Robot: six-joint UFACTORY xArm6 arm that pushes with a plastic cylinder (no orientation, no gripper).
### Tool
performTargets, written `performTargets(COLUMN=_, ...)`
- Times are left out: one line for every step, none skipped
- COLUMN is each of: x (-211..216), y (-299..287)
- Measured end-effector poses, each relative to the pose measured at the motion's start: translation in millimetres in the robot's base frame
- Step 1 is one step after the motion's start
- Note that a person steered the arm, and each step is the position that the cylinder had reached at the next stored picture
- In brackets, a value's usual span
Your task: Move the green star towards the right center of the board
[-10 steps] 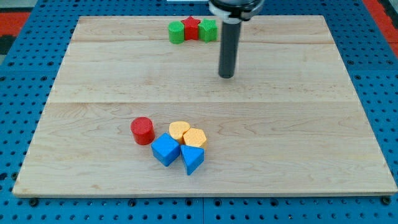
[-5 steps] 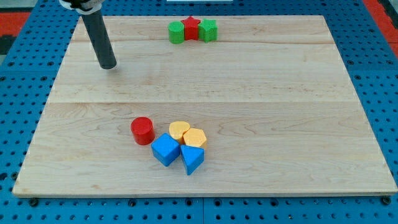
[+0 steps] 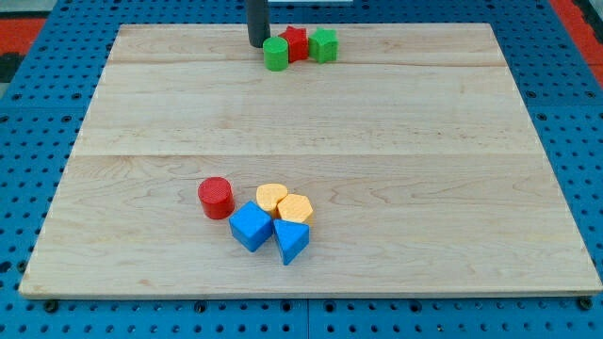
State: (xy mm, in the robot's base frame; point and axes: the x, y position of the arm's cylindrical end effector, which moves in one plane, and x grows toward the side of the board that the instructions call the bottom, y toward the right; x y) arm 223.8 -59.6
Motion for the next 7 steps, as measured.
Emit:
performTargets(x=-15.5, y=10.5)
performTargets(x=-4.2, y=72.1)
performTargets(x=27.6, y=124.8)
performTargets(x=72.1, y=147.6)
performTargets(x=106.4, y=166.8)
performTargets(x=91.6, y=155.8)
performTargets(x=124.6, y=212.5)
